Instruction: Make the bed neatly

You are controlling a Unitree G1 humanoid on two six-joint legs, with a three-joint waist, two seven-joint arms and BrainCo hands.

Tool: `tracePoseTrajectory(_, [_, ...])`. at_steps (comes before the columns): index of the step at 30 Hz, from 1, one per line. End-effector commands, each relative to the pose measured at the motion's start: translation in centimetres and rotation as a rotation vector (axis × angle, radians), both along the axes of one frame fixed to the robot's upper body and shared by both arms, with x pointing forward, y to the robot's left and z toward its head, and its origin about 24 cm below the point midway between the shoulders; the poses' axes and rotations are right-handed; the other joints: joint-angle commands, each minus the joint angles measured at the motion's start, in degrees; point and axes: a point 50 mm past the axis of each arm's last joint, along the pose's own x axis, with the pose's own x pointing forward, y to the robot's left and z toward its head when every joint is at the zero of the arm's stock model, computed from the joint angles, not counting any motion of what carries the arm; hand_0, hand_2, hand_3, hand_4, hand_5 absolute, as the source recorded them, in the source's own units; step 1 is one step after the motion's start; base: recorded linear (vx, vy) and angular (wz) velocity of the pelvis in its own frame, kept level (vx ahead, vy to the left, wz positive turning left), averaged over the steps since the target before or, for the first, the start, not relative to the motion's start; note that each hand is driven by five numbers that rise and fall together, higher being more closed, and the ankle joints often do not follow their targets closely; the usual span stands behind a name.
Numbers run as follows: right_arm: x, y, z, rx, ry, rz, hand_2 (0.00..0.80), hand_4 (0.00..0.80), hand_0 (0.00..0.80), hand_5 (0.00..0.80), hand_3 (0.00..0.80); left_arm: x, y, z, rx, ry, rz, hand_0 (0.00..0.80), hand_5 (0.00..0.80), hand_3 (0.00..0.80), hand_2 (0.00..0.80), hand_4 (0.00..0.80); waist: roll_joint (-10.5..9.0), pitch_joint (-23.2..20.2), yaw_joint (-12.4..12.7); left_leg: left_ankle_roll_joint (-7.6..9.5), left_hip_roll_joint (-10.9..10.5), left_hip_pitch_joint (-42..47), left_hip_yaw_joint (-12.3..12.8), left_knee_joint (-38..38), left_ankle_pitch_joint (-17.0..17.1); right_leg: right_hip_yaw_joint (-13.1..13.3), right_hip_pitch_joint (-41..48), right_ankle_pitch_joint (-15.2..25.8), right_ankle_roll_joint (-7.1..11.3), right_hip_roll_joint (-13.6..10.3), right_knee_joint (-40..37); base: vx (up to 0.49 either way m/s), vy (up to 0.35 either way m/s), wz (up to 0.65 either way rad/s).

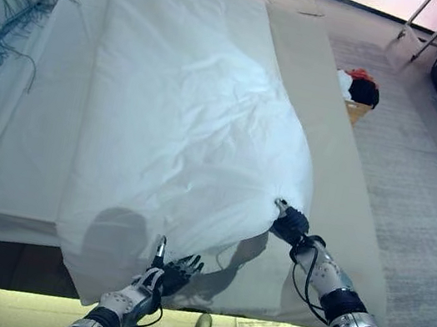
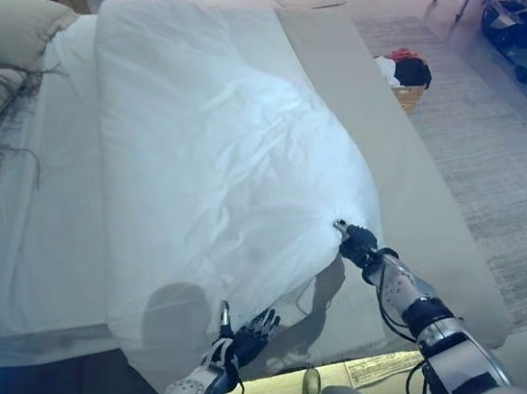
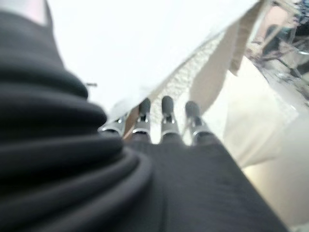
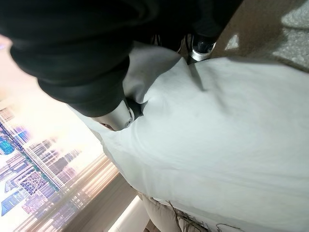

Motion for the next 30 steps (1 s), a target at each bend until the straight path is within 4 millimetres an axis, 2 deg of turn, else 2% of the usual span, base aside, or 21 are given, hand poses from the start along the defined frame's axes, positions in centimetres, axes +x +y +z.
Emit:
tracePoseTrajectory(1, [1.3,-0.8,3.1,0.016,-0.184,0.06,0.8,0.8,0.8,0.8,0.8,1.6,0.1,0.4,-0.012,-0.017,0.092,0.0,0.0,0.0,0.0,0.0,-1.53,-3.66,0.53,-1.73,3.21,-0.96,-0.68,-0.09,-0.47,-2.24,1.99,-2.19,4.01,-3.26,0.0,0.011,0.055,0.01])
tracePoseTrajectory(2, [1.2,-0.9,2.9,0.012,-0.179,0.061,0.8,0.8,0.8,0.8,0.8,1.5,0.3,0.3,0.001,-0.008,0.109,0.141,0.141,0.141,0.141,0.141,-1.34,-3.83,0.61,-1.71,3.07,-0.86,-0.77,-0.09,-0.49,-2.42,2.19,-2.28,4.0,-3.36,0.0,0.011,0.066,0.03])
tracePoseTrajectory(3, [1.1,-1.0,2.8,0.009,-0.173,0.06,0.8,0.8,0.8,0.8,0.8,1.4,0.6,0.2,0.012,-0.002,0.126,0.358,0.358,0.358,0.358,0.358,-1.16,-4.03,0.73,-1.74,2.98,-0.84,-0.83,-0.09,-0.45,-2.55,2.33,-2.36,3.98,-3.47,0.0,0.008,0.073,0.04])
tracePoseTrajectory(4, [1.0,-1.1,2.7,0.006,-0.169,0.06,0.8,0.8,0.8,0.8,0.8,1.3,0.8,0.1,0.017,0.002,0.141,0.436,0.436,0.436,0.436,0.436,-0.98,-4.17,0.78,-1.71,2.9,-0.83,-0.95,-0.09,-0.45,-2.6,2.4,-2.41,3.95,-3.52,0.0,0.003,0.06,0.05])
tracePoseTrajectory(5, [0.9,-1.2,2.5,0.004,-0.165,0.058,0.8,0.8,0.8,0.8,0.8,1.4,1.1,0.1,0.023,0.004,0.156,0.455,0.455,0.455,0.455,0.455,-0.82,-4.26,0.85,-1.71,2.84,-0.84,-1.08,-0.09,-0.42,-2.67,2.45,-2.42,3.95,-3.59,0.0,0.0,0.053,0.05])
tracePoseTrajectory(7, [0.7,-1.5,2.3,-0.001,-0.155,0.054,0.8,0.8,0.8,0.8,0.8,1.4,1.9,0.0,0.041,0.007,0.189,0.552,0.552,0.552,0.552,0.552,-0.5,-4.43,1.06,-1.71,2.71,-0.78,-1.43,-0.09,-0.44,-2.89,2.7,-2.51,3.96,-3.74,0.0,0.003,0.048,0.05])
tracePoseTrajectory(8, [0.7,-1.6,2.2,-0.002,-0.152,0.053,0.8,0.8,0.8,0.8,0.8,1.4,2.3,0.0,0.053,0.009,0.203,0.8,0.8,0.8,0.8,0.8,-0.37,-4.52,1.12,-1.68,2.64,-0.72,-1.55,-0.09,-0.47,-3.01,2.84,-2.58,3.92,-3.77,0.0,0.008,0.041,0.08])
tracePoseTrajectory(19, [-0.7,-2.6,0.9,-0.035,-0.111,0.077,0.8,0.8,0.8,0.8,0.8,0.9,6.1,-0.3,0.154,0.027,0.348,0.8,0.8,0.8,0.8,0.8,0.58,-5.76,1.66,-1.77,2.13,-0.46,-2.59,-0.09,-0.38,-4.05,3.58,-2.88,3.9,-4.22,0.0,-0.006,0.037,0.04])
tracePoseTrajectory(24, [-1.9,-3.4,-0.6,-0.054,-0.056,0.091,0.8,0.8,0.8,0.8,0.8,0.0,8.0,-0.6,0.211,0.051,0.399,0.8,0.8,0.8,0.8,0.8,1.09,-6.31,2.06,-1.74,1.83,-0.56,-3.19,-0.09,-0.22,-4.63,3.85,-2.95,3.89,-4.56,0.0,-0.007,0.048,0.04])
tracePoseTrajectory(27, [-2.9,-3.9,-1.8,-0.081,0.007,0.104,0.8,0.8,0.8,0.8,0.8,-0.5,9.8,-0.6,0.254,0.065,0.444,0.8,0.8,0.8,0.8,0.8,1.51,-6.6,2.35,-1.7,1.56,-0.65,-3.58,-0.09,-0.12,-4.9,3.96,-3.04,3.9,-4.78,0.0,-0.006,0.062,0.13])
tracePoseTrajectory(28, [-3.2,-4.1,-2.2,-0.091,0.027,0.111,0.712,0.712,0.712,0.712,0.712,-0.6,10.2,-0.6,0.263,0.065,0.454,0.8,0.8,0.8,0.8,0.8,1.62,-6.64,2.42,-1.68,1.48,-0.67,-3.69,-0.09,-0.13,-4.96,4.0,-3.08,3.9,-4.81,0.0,-0.01,0.06,0.12])
tracePoseTrajectory(29, [-3.9,-4.3,-3.1,-0.115,0.088,0.126,0.0,0.0,0.0,0.0,0.0,-0.7,10.8,-0.5,0.277,0.066,0.474,0.8,0.8,0.8,0.8,0.8,1.78,-6.72,2.55,-1.66,1.38,-0.7,-3.83,-0.09,-0.12,-5.09,4.08,-3.14,3.91,-4.86,0.0,-0.013,0.063,0.07])
tracePoseTrajectory(30, [-4.7,-4.4,-3.9,-0.125,0.139,0.134,0.0,0.0,0.0,0.0,0.0,-0.9,11.3,-0.5,0.288,0.065,0.492,0.8,0.8,0.8,0.8,0.8,1.91,-6.75,2.67,-1.62,1.26,-0.74,-4.01,-0.09,-0.1,-5.14,4.14,-3.17,3.93,-4.92,0.0,-0.019,0.069,0.04])
